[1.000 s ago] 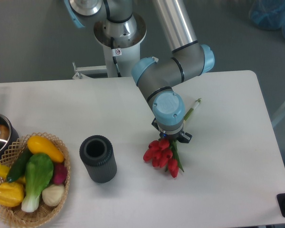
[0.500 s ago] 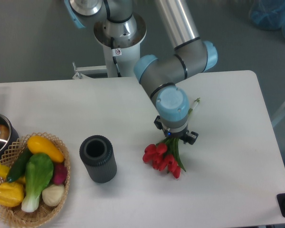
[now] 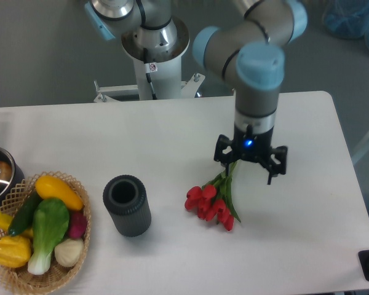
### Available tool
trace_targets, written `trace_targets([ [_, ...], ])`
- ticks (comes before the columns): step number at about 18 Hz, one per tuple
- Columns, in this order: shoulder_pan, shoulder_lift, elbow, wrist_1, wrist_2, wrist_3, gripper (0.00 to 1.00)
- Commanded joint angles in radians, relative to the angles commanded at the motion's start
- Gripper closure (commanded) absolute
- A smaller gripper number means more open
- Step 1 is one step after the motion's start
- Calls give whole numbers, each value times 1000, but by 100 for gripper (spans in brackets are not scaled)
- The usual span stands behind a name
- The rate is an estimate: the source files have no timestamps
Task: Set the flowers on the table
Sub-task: 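Raise the open gripper up away from the tulips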
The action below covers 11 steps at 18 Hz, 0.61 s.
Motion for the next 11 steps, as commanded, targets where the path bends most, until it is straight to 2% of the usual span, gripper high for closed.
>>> trace_targets([
  [3, 40, 43, -1, -14, 5, 77, 0],
  [5, 57, 71, -26, -25, 3, 115, 0],
  [11, 60, 84, -40, -26, 5, 121, 0],
])
